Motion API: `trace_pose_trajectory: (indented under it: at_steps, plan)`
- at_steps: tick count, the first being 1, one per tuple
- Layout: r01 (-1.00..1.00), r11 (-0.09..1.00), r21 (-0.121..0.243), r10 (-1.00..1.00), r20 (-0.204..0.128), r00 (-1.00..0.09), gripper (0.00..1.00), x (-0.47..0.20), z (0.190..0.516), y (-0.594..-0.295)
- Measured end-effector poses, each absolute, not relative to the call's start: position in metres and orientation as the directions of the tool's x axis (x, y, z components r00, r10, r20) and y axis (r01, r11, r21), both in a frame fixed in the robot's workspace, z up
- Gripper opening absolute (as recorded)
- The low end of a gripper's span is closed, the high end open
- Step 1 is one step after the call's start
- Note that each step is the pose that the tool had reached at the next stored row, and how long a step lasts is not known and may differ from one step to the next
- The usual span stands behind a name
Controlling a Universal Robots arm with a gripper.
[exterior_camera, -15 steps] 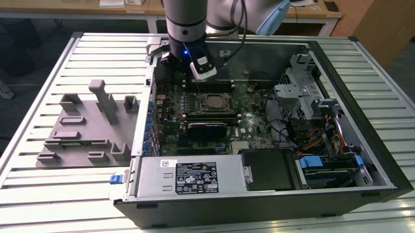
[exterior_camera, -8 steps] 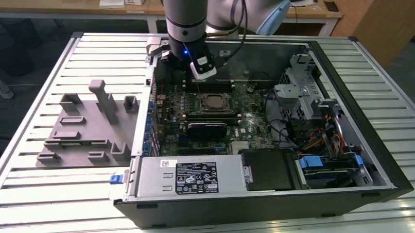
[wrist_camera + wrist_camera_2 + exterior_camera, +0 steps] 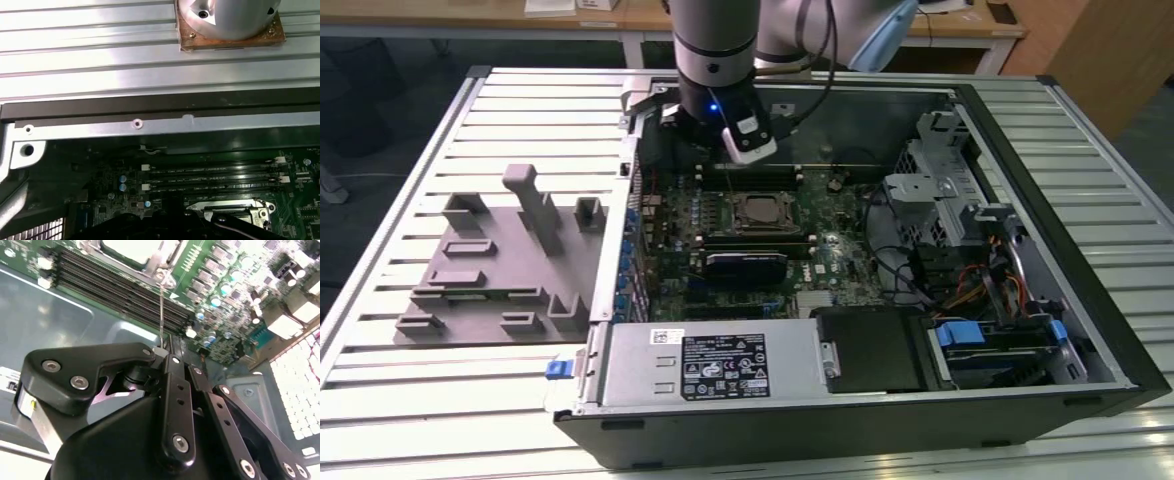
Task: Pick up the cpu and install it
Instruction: 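Install the first cpu locking lever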
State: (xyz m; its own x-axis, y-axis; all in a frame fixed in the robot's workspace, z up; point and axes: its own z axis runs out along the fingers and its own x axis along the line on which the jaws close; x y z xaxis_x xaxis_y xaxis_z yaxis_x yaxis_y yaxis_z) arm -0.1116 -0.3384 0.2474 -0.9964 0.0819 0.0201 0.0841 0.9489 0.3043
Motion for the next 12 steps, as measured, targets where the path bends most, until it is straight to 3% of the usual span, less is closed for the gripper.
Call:
trace_pose_trajectory:
  at_steps: [12]
  plan:
    - [0.084, 0.954, 0.289, 0.082, 0.019, -0.996, 0.11, -0.087, 0.247, -0.338]
